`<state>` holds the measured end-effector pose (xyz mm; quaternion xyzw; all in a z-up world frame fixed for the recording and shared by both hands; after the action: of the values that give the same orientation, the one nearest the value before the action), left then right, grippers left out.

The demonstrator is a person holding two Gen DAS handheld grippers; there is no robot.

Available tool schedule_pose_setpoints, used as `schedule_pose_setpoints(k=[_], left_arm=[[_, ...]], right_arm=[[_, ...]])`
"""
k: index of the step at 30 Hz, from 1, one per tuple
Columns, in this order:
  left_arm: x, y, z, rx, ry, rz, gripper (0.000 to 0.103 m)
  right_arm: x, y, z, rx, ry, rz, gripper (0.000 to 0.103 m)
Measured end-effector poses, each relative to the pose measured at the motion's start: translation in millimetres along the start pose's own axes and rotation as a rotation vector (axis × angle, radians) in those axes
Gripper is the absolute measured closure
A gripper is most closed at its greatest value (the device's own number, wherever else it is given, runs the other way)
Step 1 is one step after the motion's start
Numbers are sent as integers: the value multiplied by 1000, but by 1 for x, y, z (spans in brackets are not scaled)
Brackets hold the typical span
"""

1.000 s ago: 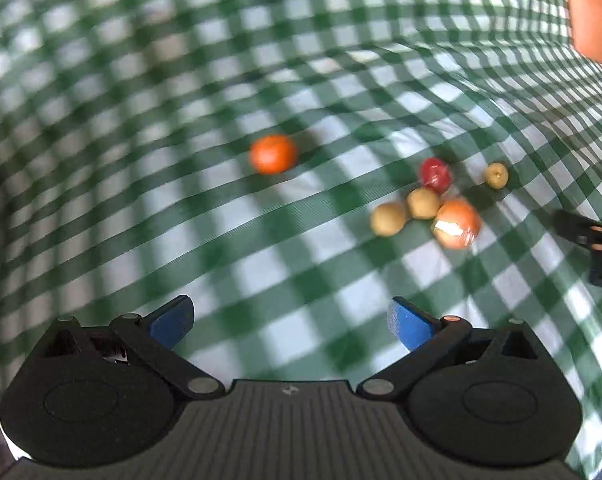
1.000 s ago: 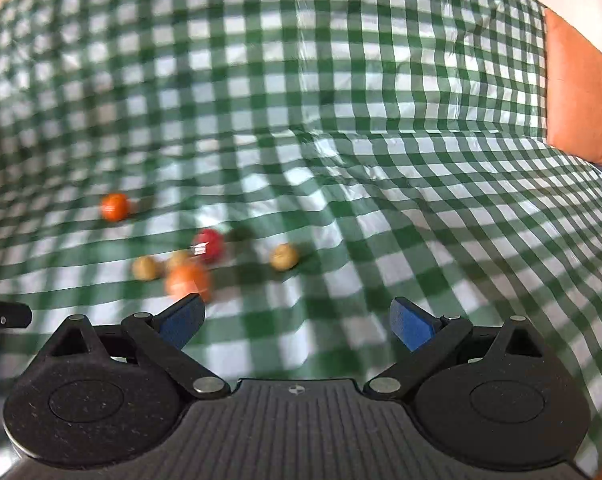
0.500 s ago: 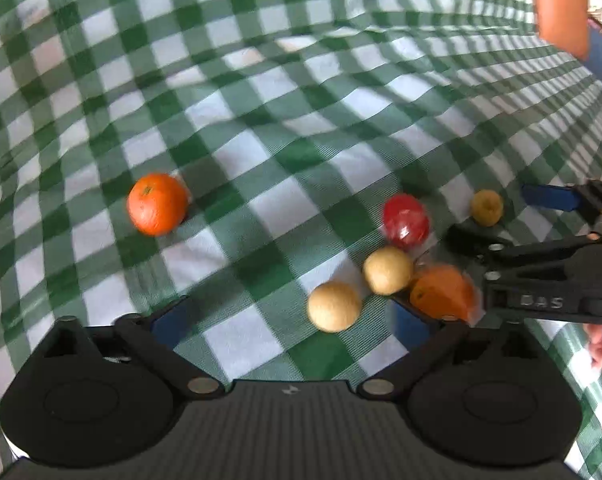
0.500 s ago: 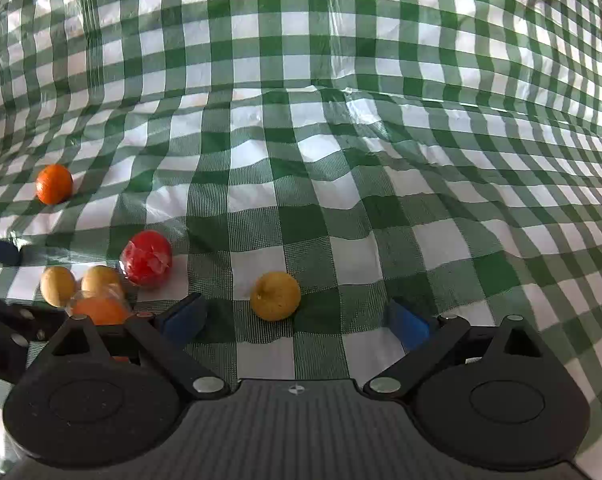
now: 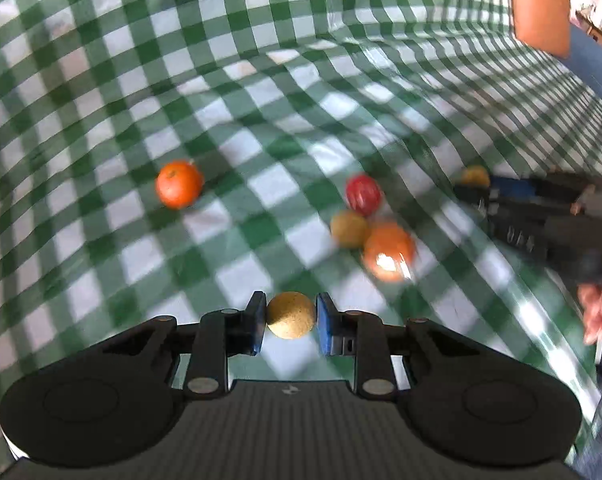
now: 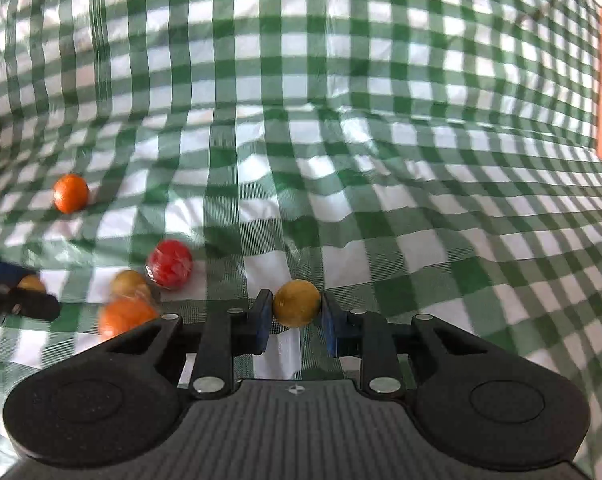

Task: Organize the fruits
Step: 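Grasp a yellow plum with the left tool while the right tool grasps another yellow plum, then carry both plums over the blue plate and open both tools to drop them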

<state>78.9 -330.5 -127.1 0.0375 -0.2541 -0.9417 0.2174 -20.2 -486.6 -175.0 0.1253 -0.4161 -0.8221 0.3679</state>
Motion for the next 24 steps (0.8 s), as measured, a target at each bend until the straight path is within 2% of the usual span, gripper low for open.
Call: schedule_pose_setpoints(k=[4,12,17,24], left_arm=[[4,-31,49,-23,-21,29,74],[0,-119,153,-83,54,124,74],[-8,-173,216,-69,102,204,74],[-18,-235,280,-15,131,287,74]], right_arm=[[-4,-5,61,52,39,14,76],[-57,-31,192,123,195,93,76],[-100,-56,268,137,303,129,76],[-154,-81,339,112,440,172,76]])
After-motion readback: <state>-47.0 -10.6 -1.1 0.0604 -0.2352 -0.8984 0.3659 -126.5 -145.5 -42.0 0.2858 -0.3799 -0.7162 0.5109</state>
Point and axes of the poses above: each gripper's, at about its wrist camera, not at the fingertips, and z roughly against the way its jaws point, x to its right, y to its top, the point moved 3 cm from there along -z, roughly the way its jaws point, and after that the axes turned 5 degrees about -y, right-handed, at the moved point
